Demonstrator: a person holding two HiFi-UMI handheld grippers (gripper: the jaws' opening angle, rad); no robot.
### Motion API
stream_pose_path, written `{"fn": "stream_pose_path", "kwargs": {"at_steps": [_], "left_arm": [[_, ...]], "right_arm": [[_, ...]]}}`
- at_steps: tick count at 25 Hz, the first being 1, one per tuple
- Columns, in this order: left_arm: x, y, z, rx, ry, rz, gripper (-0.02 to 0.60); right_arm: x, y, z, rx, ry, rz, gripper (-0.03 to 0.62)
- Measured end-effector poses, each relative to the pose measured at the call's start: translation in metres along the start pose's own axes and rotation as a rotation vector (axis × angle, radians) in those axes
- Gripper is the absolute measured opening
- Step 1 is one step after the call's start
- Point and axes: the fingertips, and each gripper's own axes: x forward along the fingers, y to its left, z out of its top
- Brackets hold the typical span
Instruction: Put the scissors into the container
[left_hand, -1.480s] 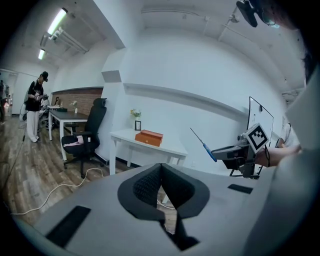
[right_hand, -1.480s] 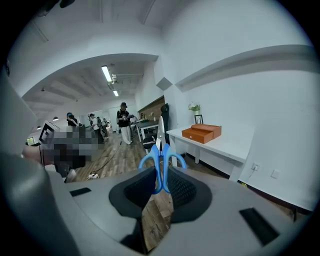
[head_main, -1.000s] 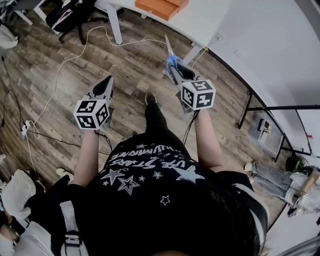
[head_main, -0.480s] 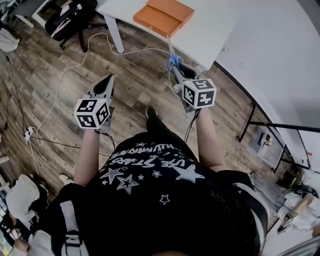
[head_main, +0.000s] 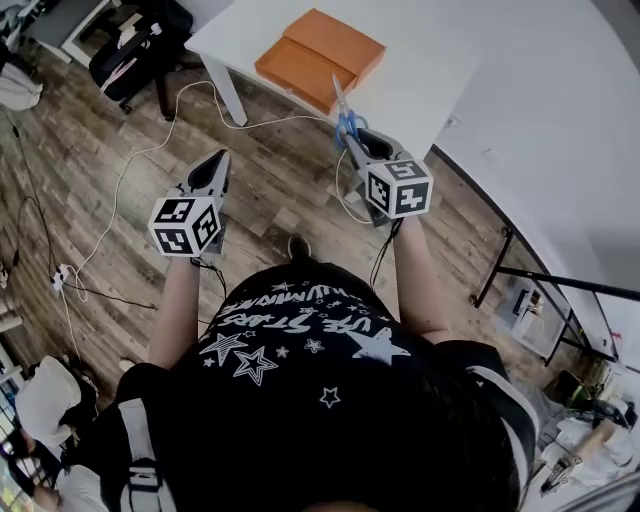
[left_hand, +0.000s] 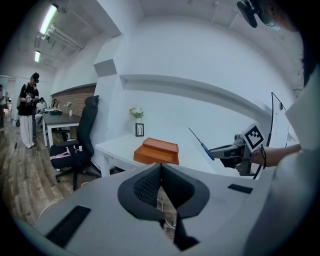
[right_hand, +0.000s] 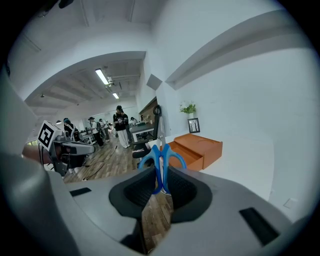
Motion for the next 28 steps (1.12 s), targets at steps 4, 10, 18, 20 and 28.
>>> {"fn": "stream_pose_path", "kwargs": {"at_steps": [4, 10, 18, 20, 28], "left_arm": [[0.038, 0.003, 0.016, -0.004, -0.002, 0.002, 0.018], [0.079, -0.001, 0.025, 0.001, 0.005, 0.001, 0.018], [0.103, 0.014, 0.030, -0.007, 0.024, -0.003, 0.018], [0.109, 0.023, 0.030, -0.008, 0.028, -0.009, 0.018], [0.156, 0.051, 0.045, -0.005, 0.043, -0.065, 0.018]], "right_arm": [[0.019, -0.033, 0.015, 0.002, -0.010, 0.003, 0.098], [0.038, -0.066, 0.025, -0.011, 0.000, 0.013, 0.098], [0.057, -0.080, 0.031, -0.011, 0.009, 0.009, 0.098], [0.065, -0.080, 0.032, -0.006, 0.015, 0.003, 0.098], [0.103, -0.093, 0.043, 0.002, 0.043, -0.030, 0.098]]}}
